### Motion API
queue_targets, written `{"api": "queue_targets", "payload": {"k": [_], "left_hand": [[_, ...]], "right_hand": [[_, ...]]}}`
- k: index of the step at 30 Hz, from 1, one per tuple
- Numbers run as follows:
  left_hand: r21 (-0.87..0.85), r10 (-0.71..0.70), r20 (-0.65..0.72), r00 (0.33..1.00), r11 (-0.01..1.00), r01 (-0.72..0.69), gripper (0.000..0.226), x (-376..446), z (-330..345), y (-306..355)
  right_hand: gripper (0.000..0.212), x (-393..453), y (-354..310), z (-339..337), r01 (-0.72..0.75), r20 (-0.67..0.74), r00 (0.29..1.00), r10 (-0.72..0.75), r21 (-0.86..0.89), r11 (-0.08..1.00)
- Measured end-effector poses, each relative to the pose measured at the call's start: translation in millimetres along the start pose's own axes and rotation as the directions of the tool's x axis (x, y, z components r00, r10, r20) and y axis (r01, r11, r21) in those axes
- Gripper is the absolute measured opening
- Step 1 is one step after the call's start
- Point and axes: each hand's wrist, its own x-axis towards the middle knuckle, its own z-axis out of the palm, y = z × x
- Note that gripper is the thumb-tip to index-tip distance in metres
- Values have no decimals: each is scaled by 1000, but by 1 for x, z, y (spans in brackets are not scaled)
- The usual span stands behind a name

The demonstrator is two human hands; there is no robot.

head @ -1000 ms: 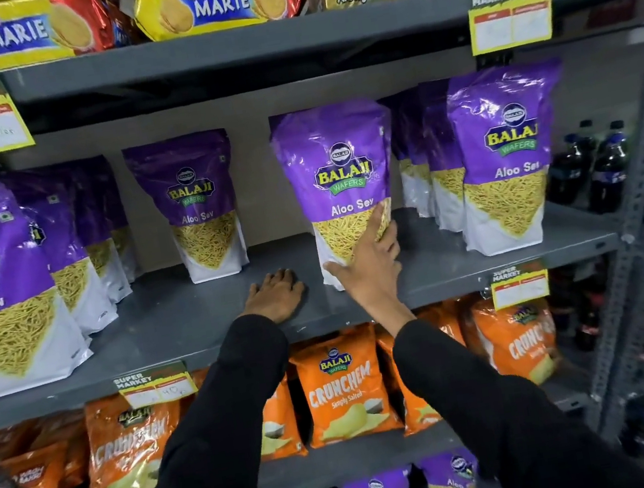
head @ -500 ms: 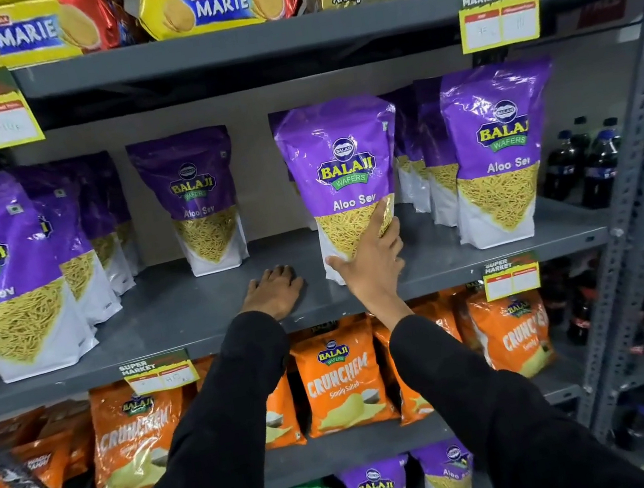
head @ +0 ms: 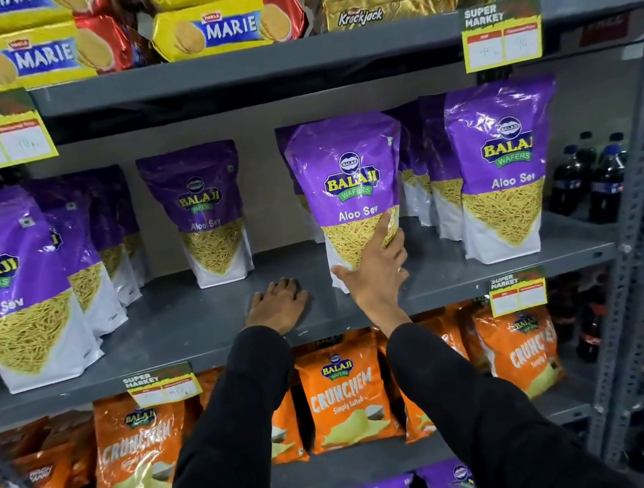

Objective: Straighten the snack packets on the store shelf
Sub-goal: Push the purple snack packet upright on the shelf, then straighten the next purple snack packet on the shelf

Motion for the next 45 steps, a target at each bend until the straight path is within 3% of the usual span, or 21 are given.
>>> {"api": "queue_targets", "payload": {"k": [18,20,23,25,27,31,35,39,42,45], "left_hand": [[-151,-31,-42,999,988,24,50,-18,-9,7],[-218,-48,-86,995,975,28,52,-28,-13,6],[-248,-89,-70,994,966,69,56,-47,-13,-14],[-229,-123,-44,991,967,110,63,-62,-12,-41],[-190,-151,-29,988,971,143,67,-80,-16,-73],[-172,-152,-96,984,976,134,52,-108,-34,-142],[-208,-136,-111,984,972,111,55,-114,-47,-202],[-138,-56,1,998,989,56,61,-102,-46,-222],[-26,-82,103,991,996,85,66,-96,-39,-229],[88,-8,94,996,996,-1,76,-90,-29,-239]], "right_hand": [[142,-2,13,0,33,20,999,-35,72,997],[137,-17,15,0,114,-61,992,-113,13,993],[107,-46,8,5,369,-207,905,-372,-53,928],[92,-64,-7,15,490,-221,852,-474,20,872],[89,-77,-31,29,516,-163,854,-494,141,845],[103,-84,-90,70,402,11,909,-416,241,884],[121,-72,-151,119,139,181,965,-192,268,953],[132,-55,-188,166,9,221,973,-62,233,972],[138,-44,-201,188,-57,216,976,28,127,990],[144,-30,-203,205,-75,204,977,54,96,993]]}}
